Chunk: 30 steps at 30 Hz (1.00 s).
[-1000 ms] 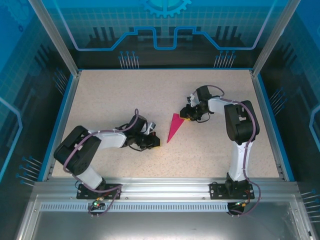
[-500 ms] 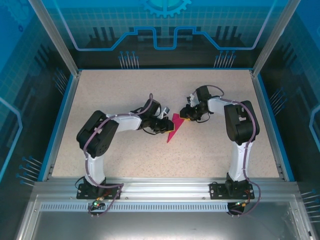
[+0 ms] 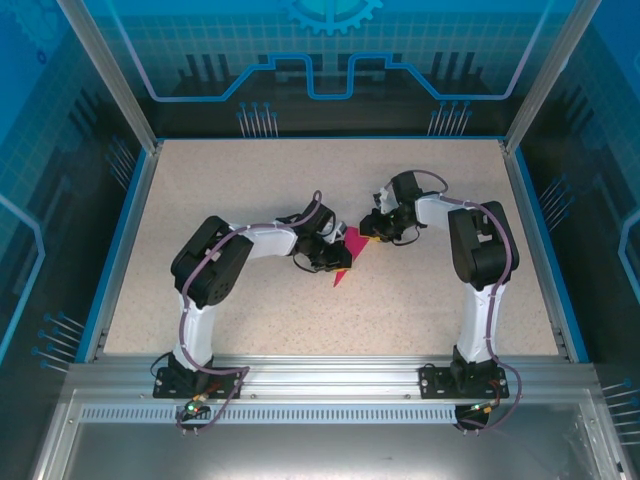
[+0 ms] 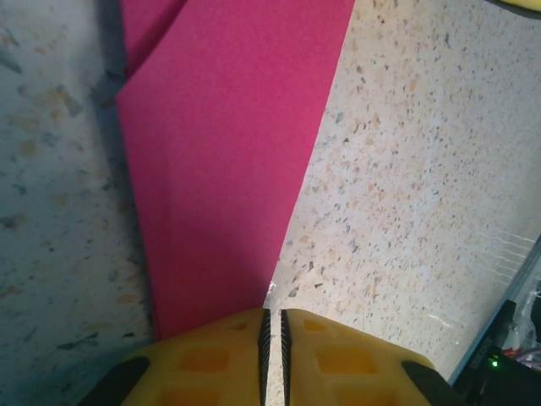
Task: Fold a paper plane with a square sheet of paper (fold left side to right side)
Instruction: Fold the wing for the fifth time at the center of the table.
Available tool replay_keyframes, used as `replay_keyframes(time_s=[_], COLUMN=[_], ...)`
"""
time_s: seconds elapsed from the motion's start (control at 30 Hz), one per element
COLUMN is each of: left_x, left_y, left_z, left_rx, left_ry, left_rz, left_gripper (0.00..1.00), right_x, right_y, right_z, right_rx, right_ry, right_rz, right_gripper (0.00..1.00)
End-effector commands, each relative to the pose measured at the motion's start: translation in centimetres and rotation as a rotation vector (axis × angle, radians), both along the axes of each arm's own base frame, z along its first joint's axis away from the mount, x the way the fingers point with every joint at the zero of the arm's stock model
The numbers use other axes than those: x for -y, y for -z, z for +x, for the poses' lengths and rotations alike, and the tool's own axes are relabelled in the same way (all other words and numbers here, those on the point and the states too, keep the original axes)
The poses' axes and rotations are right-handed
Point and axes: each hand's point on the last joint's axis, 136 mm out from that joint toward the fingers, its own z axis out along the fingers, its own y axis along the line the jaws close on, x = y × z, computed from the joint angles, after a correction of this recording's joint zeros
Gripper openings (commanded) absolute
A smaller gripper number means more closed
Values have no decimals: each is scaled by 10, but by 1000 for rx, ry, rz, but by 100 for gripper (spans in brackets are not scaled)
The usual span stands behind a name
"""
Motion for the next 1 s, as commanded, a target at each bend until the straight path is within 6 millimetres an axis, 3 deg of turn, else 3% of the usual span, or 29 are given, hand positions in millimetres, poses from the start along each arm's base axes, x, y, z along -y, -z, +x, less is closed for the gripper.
replay_keyframes(time_s=[0.0, 0.63, 0.83, 0.97], left_x=[-19, -35, -35, -27], left_y=[32, 58, 57, 41], left_z=[-19, -38, -38, -32], left_rx=[-77, -140, -138, -112], left_ry=[5, -40, -45, -35], left_rz=[125, 135, 120, 65], left_gripper=[16, 13, 13, 16], right_x=[7, 42, 54, 57], right_y=[29, 20, 8, -15], right_z=[-9, 19, 35, 39], right_rx=[-35, -18, 4, 48], right_ry=[-1, 78, 115, 120], right_rz=[-105, -111, -84, -71], right_gripper=[27, 29, 31, 32])
